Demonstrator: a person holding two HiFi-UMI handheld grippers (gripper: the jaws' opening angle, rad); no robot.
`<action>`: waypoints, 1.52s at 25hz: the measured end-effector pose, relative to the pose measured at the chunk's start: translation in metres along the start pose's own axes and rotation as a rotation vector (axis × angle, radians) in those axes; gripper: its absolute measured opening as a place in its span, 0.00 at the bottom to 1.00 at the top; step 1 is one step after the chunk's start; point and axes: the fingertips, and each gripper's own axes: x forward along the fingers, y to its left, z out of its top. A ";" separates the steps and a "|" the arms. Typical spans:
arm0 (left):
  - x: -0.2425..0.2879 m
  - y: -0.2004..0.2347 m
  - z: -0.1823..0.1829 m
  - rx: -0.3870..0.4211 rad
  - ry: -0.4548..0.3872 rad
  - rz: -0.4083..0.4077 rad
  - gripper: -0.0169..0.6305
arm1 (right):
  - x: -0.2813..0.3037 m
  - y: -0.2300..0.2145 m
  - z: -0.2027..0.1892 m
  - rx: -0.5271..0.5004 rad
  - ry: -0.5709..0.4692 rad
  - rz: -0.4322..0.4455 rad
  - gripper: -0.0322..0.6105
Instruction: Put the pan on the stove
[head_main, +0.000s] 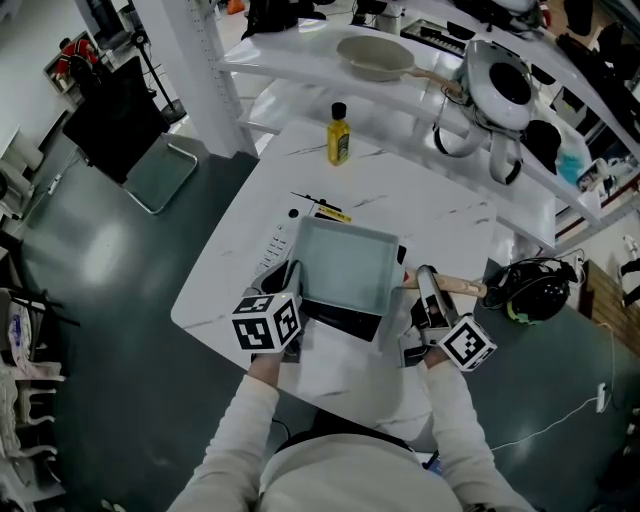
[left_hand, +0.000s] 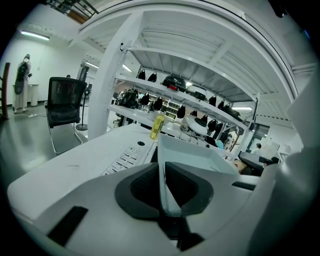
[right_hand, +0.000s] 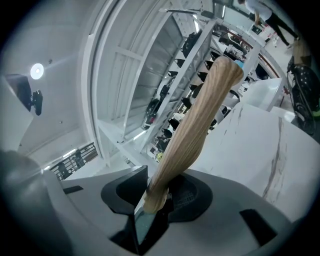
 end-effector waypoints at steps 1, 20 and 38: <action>0.000 0.000 0.000 0.002 -0.001 0.001 0.09 | 0.000 0.000 0.000 0.002 0.001 0.002 0.27; -0.016 0.001 0.007 0.000 -0.048 0.031 0.14 | -0.013 -0.007 0.002 -0.045 0.003 -0.026 0.31; -0.062 -0.003 0.009 0.052 -0.147 0.058 0.14 | -0.060 0.011 -0.018 -0.163 0.044 -0.036 0.32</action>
